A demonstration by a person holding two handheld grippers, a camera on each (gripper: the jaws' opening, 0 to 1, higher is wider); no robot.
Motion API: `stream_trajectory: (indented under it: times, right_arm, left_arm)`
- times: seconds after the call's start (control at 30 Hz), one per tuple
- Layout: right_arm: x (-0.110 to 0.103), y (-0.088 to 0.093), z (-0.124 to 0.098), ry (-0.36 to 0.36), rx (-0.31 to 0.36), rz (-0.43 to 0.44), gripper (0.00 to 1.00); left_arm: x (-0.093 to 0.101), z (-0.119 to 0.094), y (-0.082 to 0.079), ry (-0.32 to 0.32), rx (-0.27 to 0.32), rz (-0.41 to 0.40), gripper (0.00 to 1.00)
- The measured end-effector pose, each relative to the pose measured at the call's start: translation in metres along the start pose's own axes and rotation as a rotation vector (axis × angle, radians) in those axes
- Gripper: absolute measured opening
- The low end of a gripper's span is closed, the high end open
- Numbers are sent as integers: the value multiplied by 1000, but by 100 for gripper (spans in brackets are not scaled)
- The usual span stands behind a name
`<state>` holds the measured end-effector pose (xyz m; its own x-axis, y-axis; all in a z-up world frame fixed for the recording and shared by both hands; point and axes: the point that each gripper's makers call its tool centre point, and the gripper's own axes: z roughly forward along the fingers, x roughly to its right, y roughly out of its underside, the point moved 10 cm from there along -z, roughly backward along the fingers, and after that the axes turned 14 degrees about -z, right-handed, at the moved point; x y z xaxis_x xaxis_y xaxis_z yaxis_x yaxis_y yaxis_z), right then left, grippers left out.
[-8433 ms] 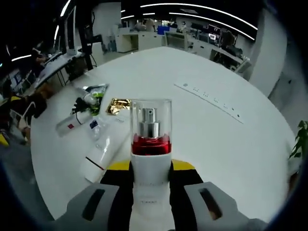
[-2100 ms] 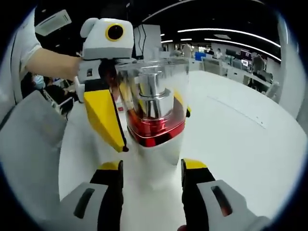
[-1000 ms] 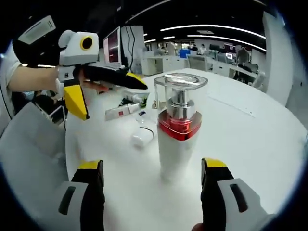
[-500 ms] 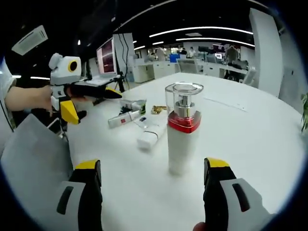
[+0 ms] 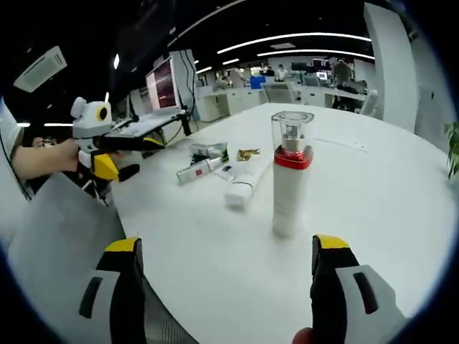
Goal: Arrange the skincare products in the storage area until every visible bottle or jar stands upright without overlapping.
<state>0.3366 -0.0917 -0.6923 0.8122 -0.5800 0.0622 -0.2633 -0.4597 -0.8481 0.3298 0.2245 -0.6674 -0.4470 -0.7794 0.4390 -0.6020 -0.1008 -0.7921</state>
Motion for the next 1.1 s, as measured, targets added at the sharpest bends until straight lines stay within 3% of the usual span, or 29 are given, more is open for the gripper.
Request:
stream_trajectory:
  times: [0.17,0.47,0.63,1.1]
  right_arm:
    - [-8,-2,-5,12,16,25,99]
    - [-18,1,-16,25,22,41,99]
    - [-16,-4,-24,56,43,59,99]
    - [-24,-2,-26,57,18,57,99]
  left_arm:
    - [3,-20,5,-21,46,-45,99]
    - [0,-41,17,-69,13,-35,99]
    - [-2,-52,15,-84,22,-28,99]
    - [-1,-57,16,-96,39,-22,96]
